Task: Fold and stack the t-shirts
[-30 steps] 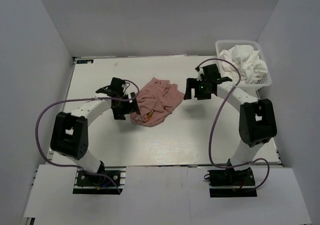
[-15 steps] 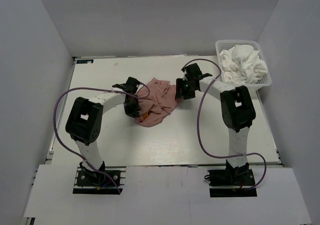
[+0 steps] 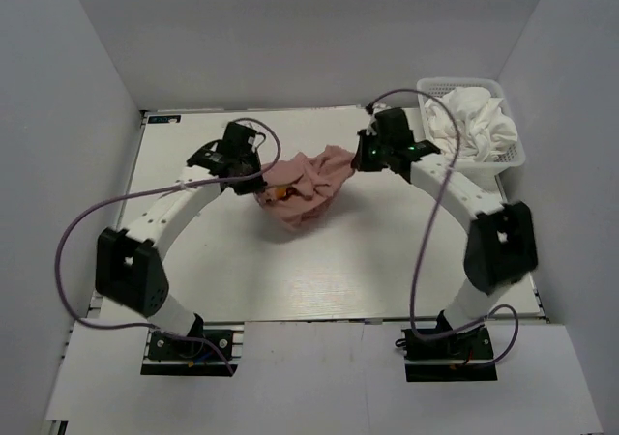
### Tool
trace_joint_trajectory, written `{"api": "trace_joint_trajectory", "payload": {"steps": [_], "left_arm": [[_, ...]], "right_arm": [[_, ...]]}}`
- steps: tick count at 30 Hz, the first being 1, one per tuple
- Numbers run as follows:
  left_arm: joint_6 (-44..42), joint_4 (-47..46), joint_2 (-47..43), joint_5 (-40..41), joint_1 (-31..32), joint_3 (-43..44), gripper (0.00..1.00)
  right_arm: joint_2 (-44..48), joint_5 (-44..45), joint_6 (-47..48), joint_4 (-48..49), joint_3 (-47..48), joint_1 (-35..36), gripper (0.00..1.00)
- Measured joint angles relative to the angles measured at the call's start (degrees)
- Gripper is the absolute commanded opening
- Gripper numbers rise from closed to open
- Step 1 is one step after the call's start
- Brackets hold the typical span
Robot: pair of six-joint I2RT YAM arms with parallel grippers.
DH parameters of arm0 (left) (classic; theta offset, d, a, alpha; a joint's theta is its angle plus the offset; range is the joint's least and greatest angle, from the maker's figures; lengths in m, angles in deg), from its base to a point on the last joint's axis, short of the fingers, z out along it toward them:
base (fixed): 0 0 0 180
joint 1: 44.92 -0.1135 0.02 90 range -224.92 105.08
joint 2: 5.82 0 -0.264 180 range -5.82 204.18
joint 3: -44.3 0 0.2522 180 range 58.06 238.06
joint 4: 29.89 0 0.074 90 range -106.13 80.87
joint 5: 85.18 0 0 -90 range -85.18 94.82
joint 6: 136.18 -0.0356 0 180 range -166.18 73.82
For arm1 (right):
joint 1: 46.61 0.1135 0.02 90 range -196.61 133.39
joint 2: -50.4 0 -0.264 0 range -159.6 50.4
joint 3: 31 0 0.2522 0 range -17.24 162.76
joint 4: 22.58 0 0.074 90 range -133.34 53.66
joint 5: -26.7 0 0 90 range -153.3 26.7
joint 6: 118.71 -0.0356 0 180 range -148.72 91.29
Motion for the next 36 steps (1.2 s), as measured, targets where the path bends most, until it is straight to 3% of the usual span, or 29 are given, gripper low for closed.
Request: {"api": "trace_joint_trajectory", "payload": {"steps": [6, 11, 18, 24, 26, 27, 28, 29, 30, 31, 32, 33, 35, 36], "left_arm": [[-1.4, -3.3, -20.0, -1.6, 0.1, 4.4, 0.0], [-2.8, -9.2, -37.0, -6.7, 0.5, 5.0, 0.0], [-3.7, -12.2, -47.5, -14.9, 0.5, 10.2, 0.0], [-3.2, -11.6, -42.3, -13.7, 0.0, 9.6, 0.0], [-2.9, -11.2, -37.1, -11.1, 0.0, 8.1, 0.09], [-2.8, -11.3, -33.3, -9.6, 0.0, 6.9, 0.19], [-2.7, -11.3, -29.2, -8.8, -0.1, 5.6, 0.34], [-2.9, -11.2, -24.8, -8.1, -0.3, 4.4, 0.7], [-3.1, -11.2, -19.6, -7.7, -0.4, 3.4, 0.91], [-2.8, -11.1, -13.8, -7.3, -0.5, 2.5, 0.97], [-2.6, -10.3, -8.5, -6.8, -0.5, 1.9, 0.99], [-2.6, -9.0, -3.8, -6.2, -0.6, 1.4, 0.99], [-2.3, -5.5, 2.6, -4.8, -0.7, 1.0, 0.99], [-2.3, -4.0, 4.0, -4.1, -0.7, 0.8, 0.99]], "right_arm": [[29.0, 6.4, 0.9, 6.4, -4.7, 0.2, 0.0], [47.1, 7.1, 1.9, 9.8, -5.2, 0.4, 0.0], [58.0, -1.7, 1.8, 11.0, -5.4, 0.9, 0.0], [57.6, -0.1, 0.1, 10.9, -10.0, 0.7, 0.0], [55.2, 3.1, -1.0, 10.1, -12.5, 0.4, 0.0], [53.3, 5.4, -1.9, 9.7, -14.3, 0.3, 0.0], [50.8, 7.8, -3.0, 9.1, -16.7, 0.1, 0.0], [48.6, 9.4, -3.8, 8.5, -18.4, 0.0, 0.0], [45.6, 11.4, -4.8, 7.3, -20.4, -0.3, 0.05], [42.1, 13.0, -5.9, 5.6, -22.1, -0.5, 0.22], [39.7, 14.6, -7.0, 3.7, -23.0, -0.6, 0.52], [35.1, 15.8, -8.2, 2.3, -24.3, -0.9, 0.66], [29.6, 18.0, -9.2, -1.3, -25.1, -1.2, 0.9], [27.9, 18.8, -9.6, -3.1, -25.2, -1.3, 0.9]]}}
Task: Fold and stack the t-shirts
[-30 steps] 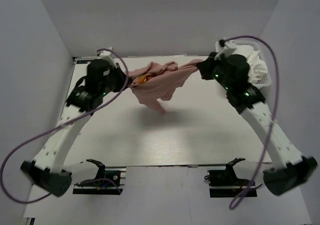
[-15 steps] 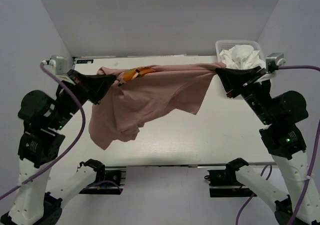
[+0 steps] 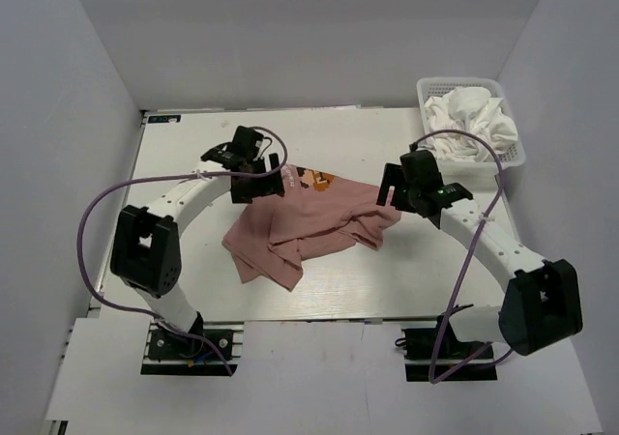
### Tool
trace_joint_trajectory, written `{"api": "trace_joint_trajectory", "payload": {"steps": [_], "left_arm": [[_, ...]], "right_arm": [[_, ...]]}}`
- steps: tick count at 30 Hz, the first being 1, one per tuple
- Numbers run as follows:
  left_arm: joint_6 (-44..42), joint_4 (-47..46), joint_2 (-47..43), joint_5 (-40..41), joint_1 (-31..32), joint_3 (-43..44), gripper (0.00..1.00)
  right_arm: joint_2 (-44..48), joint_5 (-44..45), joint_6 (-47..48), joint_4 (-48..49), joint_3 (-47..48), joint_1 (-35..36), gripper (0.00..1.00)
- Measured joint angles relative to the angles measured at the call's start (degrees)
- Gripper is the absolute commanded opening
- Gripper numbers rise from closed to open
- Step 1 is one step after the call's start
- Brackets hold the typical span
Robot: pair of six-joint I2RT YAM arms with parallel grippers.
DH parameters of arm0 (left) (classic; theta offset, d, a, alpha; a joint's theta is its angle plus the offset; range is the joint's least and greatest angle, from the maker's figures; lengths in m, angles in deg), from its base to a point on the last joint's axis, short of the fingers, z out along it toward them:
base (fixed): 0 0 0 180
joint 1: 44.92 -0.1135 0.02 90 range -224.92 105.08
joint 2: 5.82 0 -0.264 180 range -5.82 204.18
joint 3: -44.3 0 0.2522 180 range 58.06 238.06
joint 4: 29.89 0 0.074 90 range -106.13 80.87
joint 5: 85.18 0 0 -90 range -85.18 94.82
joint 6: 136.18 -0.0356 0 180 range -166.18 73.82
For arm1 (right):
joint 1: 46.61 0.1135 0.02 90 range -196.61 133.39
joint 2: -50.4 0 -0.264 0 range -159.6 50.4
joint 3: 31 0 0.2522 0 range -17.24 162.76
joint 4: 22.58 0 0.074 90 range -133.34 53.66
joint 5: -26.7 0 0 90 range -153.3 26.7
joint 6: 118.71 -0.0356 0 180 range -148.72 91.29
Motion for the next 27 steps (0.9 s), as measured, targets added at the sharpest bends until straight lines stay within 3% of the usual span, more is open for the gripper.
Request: {"api": "trace_joint_trajectory", "payload": {"steps": [3, 8, 14, 19, 24, 27], "left_arm": [[0.0, 1.7, -2.4, 1.6, 0.0, -1.9, 0.99], [0.8, 1.1, -18.2, 0.7, 0.7, -9.1, 0.99], [5.0, -1.5, -31.7, -9.5, 1.9, -26.5, 0.99], [10.1, -1.2, -32.6, -15.5, 6.9, -37.9, 0.99], [13.6, -5.7, -30.3, -16.9, 13.6, -38.5, 0.95], [14.6, -7.3, -22.3, -16.2, 18.6, -36.2, 0.89]], "right_arm": [[0.2, 1.6, -0.2, -1.3, 0.0, -0.2, 0.9], [5.4, 2.4, 0.1, -0.9, 0.0, -0.2, 0.9], [7.7, 0.6, 0.4, 0.2, -5.2, -0.2, 0.9], [7.2, -3.0, 0.3, 0.2, -11.6, -0.2, 0.9], [5.7, -5.6, 0.0, -0.2, -13.1, -0.2, 0.9], [5.8, -6.3, -0.2, 0.0, -13.1, -0.2, 0.9]]}}
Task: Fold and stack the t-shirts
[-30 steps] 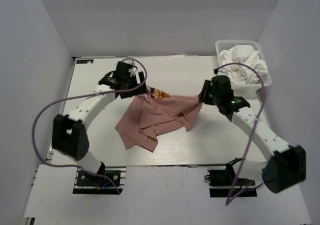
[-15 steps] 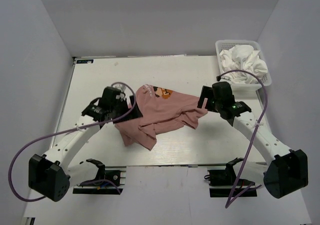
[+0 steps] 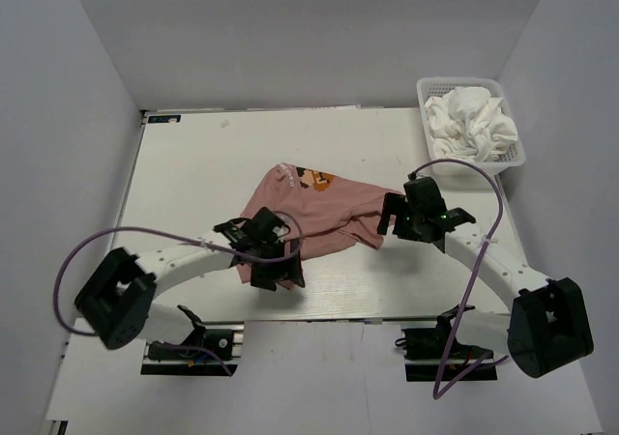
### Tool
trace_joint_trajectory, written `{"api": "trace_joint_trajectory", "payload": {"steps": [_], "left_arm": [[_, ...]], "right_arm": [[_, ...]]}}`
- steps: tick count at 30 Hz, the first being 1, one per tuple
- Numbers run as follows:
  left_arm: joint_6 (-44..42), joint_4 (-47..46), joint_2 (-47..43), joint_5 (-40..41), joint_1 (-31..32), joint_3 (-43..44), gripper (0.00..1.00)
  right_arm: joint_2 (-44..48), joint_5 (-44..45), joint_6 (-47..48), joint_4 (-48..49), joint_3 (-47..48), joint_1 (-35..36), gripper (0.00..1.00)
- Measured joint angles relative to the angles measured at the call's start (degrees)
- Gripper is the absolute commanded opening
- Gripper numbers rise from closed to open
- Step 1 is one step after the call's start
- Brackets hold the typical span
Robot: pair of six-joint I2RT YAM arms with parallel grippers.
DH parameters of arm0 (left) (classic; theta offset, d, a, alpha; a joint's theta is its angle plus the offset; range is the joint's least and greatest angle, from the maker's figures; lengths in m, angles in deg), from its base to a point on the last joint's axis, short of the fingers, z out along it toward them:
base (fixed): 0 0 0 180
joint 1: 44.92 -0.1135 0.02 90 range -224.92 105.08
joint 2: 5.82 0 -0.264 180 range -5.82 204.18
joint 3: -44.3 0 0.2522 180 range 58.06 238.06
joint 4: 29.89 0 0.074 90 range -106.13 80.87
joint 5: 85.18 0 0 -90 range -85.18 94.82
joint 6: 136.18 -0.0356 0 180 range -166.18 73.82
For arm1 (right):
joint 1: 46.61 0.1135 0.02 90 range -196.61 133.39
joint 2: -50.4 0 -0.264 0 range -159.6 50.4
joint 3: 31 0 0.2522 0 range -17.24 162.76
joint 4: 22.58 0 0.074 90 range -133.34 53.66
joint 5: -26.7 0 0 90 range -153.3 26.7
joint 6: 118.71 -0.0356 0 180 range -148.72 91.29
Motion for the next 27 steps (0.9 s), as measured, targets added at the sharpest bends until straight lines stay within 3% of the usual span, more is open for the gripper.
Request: {"api": "trace_joint_trajectory", "payload": {"steps": [4, 9, 15, 17, 27], "left_arm": [[0.8, 1.2, 11.0, 3.0, 4.5, 4.0, 0.82], [1.0, 3.9, 13.9, 9.4, 6.8, 7.9, 0.7], [2.3, 8.5, 17.2, 16.9, 7.1, 11.0, 0.33], [3.1, 10.6, 18.8, 18.9, 7.1, 12.8, 0.02], [4.2, 15.6, 18.4, 24.0, 7.2, 15.7, 0.0]], "right_arm": [[1.4, -0.3, -0.3, -0.2, -0.8, 0.0, 0.9], [5.5, -0.3, -0.8, -1.0, -2.1, 0.0, 0.9], [8.7, -1.8, -0.9, -1.0, -4.6, 0.0, 0.9], [8.8, -2.6, -0.8, -1.0, -4.9, 0.0, 0.9], [4.8, -6.5, 0.4, 2.4, -6.3, 1.1, 0.9]]}}
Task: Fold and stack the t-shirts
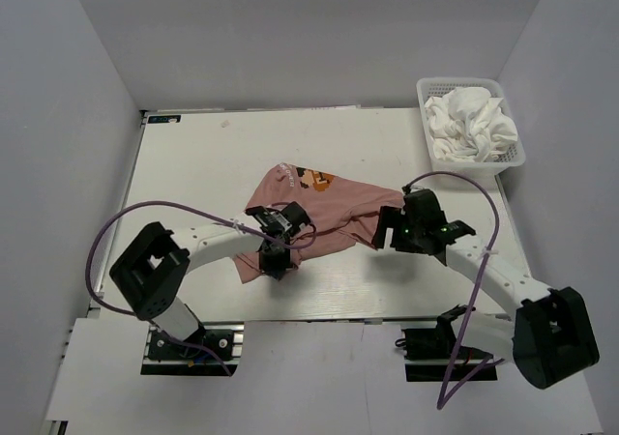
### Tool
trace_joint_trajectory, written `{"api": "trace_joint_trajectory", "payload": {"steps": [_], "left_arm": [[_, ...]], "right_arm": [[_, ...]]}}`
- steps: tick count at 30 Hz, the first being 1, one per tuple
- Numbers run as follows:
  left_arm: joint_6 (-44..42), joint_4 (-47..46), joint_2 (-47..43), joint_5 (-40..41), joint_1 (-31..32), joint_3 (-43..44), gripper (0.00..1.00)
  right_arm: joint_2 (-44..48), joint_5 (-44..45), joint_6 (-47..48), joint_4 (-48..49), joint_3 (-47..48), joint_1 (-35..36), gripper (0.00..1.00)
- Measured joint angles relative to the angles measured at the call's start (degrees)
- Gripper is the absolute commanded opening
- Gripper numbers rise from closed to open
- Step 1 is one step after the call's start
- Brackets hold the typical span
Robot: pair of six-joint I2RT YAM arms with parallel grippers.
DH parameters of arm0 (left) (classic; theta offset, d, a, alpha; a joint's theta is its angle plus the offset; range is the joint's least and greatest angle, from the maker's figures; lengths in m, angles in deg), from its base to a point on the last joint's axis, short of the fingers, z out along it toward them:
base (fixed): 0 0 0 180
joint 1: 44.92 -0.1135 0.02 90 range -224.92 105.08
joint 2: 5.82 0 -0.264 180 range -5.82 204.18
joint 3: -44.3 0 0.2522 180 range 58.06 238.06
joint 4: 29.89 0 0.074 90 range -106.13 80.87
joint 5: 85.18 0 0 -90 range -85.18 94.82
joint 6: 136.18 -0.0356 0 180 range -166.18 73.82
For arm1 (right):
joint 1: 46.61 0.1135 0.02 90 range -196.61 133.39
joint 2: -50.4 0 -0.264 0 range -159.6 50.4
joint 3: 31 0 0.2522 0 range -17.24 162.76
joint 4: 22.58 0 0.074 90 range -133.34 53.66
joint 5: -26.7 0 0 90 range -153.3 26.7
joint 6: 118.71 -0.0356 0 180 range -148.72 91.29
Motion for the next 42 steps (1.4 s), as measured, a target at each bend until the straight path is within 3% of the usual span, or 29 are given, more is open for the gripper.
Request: {"api": "trace_joint_trajectory", "payload": {"steps": [8, 11, 14, 15, 16, 23, 31, 37, 42], "left_arm": [[0.8, 3.7, -10.8, 2.0, 0.0, 0.5, 0.0], [1.9, 6.5, -13.1, 4.8, 0.0, 2.1, 0.0], [3.4, 10.1, -14.0, 9.0, -0.3, 5.4, 0.0], [3.9, 11.4, -14.0, 10.4, -0.4, 6.8, 0.0], [4.5, 12.8, -14.0, 12.0, -0.5, 8.5, 0.0], [10.1, 24.6, -10.6, 26.7, -1.5, 30.4, 0.0], [5.1, 27.7, -11.0, 41.2, -2.7, 55.3, 0.0], [-14.6, 11.1, -23.3, 40.5, -2.6, 56.5, 0.0], [-24.8, -1.0, -35.3, 37.0, -1.8, 56.7, 0.0]], "right_arm": [[-12.3, 1.0, 0.9, 5.3, 0.6, 2.6, 0.89], [-16.8, 3.3, 1.2, 8.3, 3.2, 3.3, 0.82], [-20.3, 6.4, 1.2, 11.4, 4.7, 3.9, 0.3], [-21.3, 7.4, 0.0, 12.6, 5.0, 3.9, 0.08], [-21.7, 7.8, 0.5, 13.4, 5.1, 3.9, 0.0], [-18.4, 16.9, -0.2, 8.7, 7.5, 3.9, 0.0], [6.1, 30.9, 7.6, 2.6, 21.8, 3.6, 0.0], [14.5, 35.3, 16.1, 2.2, 37.0, 3.5, 0.0], [16.8, 35.6, 20.6, 2.1, 45.9, 3.5, 0.0]]}}
